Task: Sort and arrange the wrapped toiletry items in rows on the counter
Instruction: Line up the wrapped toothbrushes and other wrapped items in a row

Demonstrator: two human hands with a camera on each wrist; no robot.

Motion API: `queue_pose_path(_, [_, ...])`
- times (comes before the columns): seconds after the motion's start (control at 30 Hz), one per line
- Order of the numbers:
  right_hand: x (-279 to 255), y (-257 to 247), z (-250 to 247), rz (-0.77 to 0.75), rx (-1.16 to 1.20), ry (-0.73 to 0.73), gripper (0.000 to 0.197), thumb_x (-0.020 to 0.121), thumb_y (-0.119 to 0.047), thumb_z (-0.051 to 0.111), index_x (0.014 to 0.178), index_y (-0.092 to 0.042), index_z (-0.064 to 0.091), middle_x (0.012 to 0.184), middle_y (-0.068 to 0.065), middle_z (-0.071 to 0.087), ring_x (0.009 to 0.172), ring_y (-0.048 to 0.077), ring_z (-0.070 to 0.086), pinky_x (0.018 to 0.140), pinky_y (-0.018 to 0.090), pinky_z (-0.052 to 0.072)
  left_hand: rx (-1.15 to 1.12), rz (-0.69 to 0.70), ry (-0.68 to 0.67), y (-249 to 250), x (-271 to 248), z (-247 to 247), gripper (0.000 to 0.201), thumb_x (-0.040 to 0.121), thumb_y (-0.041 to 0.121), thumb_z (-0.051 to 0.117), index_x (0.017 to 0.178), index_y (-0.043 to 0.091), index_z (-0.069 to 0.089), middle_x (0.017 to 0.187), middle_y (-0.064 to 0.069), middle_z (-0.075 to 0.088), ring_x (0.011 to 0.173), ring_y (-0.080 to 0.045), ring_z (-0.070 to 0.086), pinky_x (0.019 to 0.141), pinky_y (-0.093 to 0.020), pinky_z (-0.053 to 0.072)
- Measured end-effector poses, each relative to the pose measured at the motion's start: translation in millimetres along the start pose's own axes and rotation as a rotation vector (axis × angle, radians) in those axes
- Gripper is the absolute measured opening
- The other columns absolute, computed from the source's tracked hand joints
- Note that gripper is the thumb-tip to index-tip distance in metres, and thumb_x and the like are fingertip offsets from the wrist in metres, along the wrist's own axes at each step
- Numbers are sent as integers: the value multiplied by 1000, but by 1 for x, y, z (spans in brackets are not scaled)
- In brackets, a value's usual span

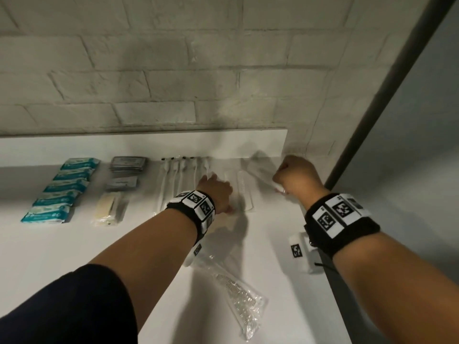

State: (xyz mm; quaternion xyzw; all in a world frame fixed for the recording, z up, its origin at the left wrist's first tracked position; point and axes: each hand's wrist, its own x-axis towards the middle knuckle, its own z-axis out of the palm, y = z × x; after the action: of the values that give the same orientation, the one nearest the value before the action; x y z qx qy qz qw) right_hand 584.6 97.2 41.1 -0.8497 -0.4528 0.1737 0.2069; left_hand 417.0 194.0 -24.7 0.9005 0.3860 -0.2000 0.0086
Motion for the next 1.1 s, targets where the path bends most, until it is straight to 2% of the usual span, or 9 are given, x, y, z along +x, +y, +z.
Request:
queue_pose_path(0.13, [2, 23, 42, 95, -254, -219, 21, 83, -23, 66, 96, -7, 64, 97, 11, 71, 81, 26, 68, 59, 26, 49, 30, 13, 7, 1, -3, -1, 74, 87, 60, 51, 145, 17, 36, 153, -2, 35, 147, -32, 9, 118, -50, 10])
queue_pose_path(0.23, [7, 28, 41, -139, -415, -197, 34, 86, -26, 61, 120, -19, 62, 123, 4, 63, 111, 25, 60, 87, 29, 49, 40, 27, 88, 4, -5, -3, 75, 89, 60, 47, 148, 17, 31, 157, -3, 26, 148, -33, 5, 118, -53, 5])
queue_pose_path(0.3, [5, 24, 37, -298, -464, -283, 49, 86, -27, 64, 134, -29, 54, 137, -2, 55, 124, 21, 52, 102, 31, 43, 18, 56, 165, 12, -3, -6, 70, 91, 57, 45, 148, 17, 32, 157, -1, 26, 148, -32, 7, 117, -52, 4])
queue_pose_path(0.4, [8, 20, 43, -371, -607, -414, 61, 86, -25, 66, 142, -28, 45, 141, 2, 51, 126, 25, 50, 104, 35, 42, 12, 90, 150, 29, 2, -10, 65, 92, 54, 46, 145, 17, 37, 154, 0, 34, 148, -32, 8, 117, -52, 3])
queue_pose_path(0.5, [16, 21, 48, -327, -618, -426, 66, 87, -28, 66, 146, -23, 37, 138, 8, 52, 125, 29, 51, 101, 37, 44, 13, 68, 66, 37, 7, -7, 65, 90, 56, 49, 142, 17, 43, 150, -1, 40, 147, -33, 10, 117, -53, 3])
queue_pose_path(0.77, [26, 15, 63, -274, -547, -365, 62, 90, -22, 60, 146, -15, 34, 130, 11, 58, 117, 31, 56, 91, 35, 46, -9, 41, 37, 38, 8, -10, 63, 90, 55, 50, 140, 16, 45, 144, -2, 47, 146, -34, 13, 117, -54, 6])
queue_pose_path(0.93, [18, 20, 50, -276, -328, -360, 71, 85, -26, 68, 146, -16, 35, 140, 10, 51, 121, 30, 54, 98, 36, 46, 1, 44, -10, 37, 4, -14, 64, 90, 57, 47, 142, 20, 42, 144, -1, 47, 146, -35, 14, 116, -56, 6])
queue_pose_path(1.03, [-3, 17, 36, -272, -270, -264, 56, 83, -32, 69, 134, -19, 50, 134, 9, 52, 116, 29, 56, 94, 34, 47, 21, 53, -94, 33, 7, -16, 59, 95, 52, 40, 146, 24, 36, 153, 1, 34, 146, -36, 10, 115, -60, 3])
queue_pose_path(1.1, [-34, 6, 32, -335, -349, -318, 39, 84, -39, 67, 116, -18, 63, 116, 7, 59, 102, 26, 60, 79, 29, 47, 34, 54, -141, 32, 7, -20, 53, 98, 43, 37, 147, 25, 33, 155, -1, 31, 146, -37, 7, 114, -63, 1])
